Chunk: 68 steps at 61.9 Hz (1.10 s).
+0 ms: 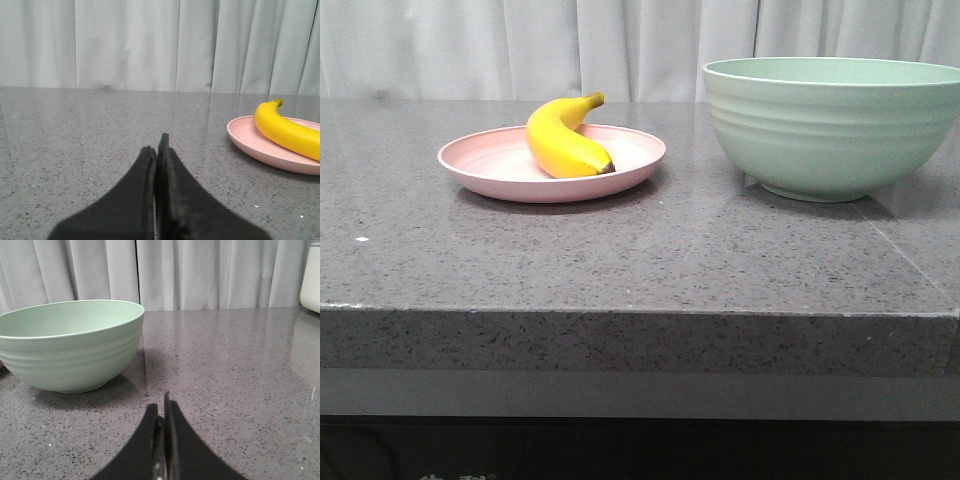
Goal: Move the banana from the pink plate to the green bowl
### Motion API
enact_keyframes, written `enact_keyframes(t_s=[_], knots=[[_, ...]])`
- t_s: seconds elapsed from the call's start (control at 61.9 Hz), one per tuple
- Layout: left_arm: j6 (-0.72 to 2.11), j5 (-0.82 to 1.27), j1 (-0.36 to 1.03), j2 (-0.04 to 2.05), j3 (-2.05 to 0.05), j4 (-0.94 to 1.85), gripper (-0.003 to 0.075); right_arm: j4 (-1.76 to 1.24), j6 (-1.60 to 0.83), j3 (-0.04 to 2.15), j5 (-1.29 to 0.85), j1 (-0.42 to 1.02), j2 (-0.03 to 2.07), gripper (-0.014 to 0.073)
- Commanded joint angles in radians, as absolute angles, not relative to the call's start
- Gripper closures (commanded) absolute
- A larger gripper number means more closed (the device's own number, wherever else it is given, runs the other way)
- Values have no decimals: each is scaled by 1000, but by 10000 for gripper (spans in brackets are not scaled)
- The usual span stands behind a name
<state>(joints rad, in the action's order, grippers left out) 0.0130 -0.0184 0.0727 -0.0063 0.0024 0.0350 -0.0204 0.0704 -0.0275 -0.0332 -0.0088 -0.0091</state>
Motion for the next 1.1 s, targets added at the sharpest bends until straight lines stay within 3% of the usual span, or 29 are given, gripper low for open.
enact_keyframes(t_s=[0.0,0.743,1.082], knots=[[7,-99,77,-30,9,37,738,-11,65,-23,56,-9,-33,662],[7,-106,77,-30,2,58,738,-11,65,-18,95,-10,-33,662],[7,128,77,43,-314,79,738,9,59,270,-172,-10,-2,662]])
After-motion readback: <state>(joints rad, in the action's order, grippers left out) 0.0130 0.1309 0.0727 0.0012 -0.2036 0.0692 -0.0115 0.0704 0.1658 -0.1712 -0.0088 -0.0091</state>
